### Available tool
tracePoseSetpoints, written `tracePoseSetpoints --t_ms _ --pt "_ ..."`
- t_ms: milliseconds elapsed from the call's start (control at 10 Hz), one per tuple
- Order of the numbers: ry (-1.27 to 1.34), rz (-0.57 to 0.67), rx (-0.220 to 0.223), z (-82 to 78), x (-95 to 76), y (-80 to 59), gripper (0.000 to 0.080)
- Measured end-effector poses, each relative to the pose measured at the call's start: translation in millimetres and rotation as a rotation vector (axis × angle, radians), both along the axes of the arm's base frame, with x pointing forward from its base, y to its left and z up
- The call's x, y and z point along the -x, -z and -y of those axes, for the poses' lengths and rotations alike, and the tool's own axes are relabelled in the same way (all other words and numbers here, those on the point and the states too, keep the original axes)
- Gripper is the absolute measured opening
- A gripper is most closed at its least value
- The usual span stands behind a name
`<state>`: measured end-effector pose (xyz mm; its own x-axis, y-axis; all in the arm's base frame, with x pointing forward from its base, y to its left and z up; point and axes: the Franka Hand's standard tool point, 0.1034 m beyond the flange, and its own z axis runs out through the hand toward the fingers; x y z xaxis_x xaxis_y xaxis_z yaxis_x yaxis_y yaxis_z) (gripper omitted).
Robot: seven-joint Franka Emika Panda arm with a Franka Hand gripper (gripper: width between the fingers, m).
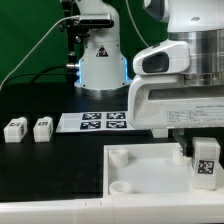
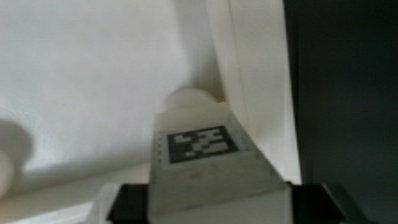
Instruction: Assemble one leg
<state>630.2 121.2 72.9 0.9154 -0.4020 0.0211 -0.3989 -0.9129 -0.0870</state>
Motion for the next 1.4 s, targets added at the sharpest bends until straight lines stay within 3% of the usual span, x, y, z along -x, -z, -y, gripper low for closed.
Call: tracePoseSetpoints --t_ms 500,800,1000,1100,1200,1300,1400 --pt "0.774 -0.082 -0.049 4.2 -0.6 1.8 0.0294" --pt "1.348 -0.171 -0.138 2.7 -2.8 2.7 0.0293" --pt "1.493 -0.186 -0.156 1.8 -3.6 2.7 0.0293" --pt "1.458 -0.182 -0.155 1.8 -3.6 2.8 0.0385" --pt "1.368 -0.165 -0.151 0.5 -3.3 3.4 0.0385" --pt "1.244 -0.13 -0.158 -4.3 -3.7 4.8 0.0558" --pt "1.126 -0.092 -0.162 -5.9 -3.9 6.7 0.063"
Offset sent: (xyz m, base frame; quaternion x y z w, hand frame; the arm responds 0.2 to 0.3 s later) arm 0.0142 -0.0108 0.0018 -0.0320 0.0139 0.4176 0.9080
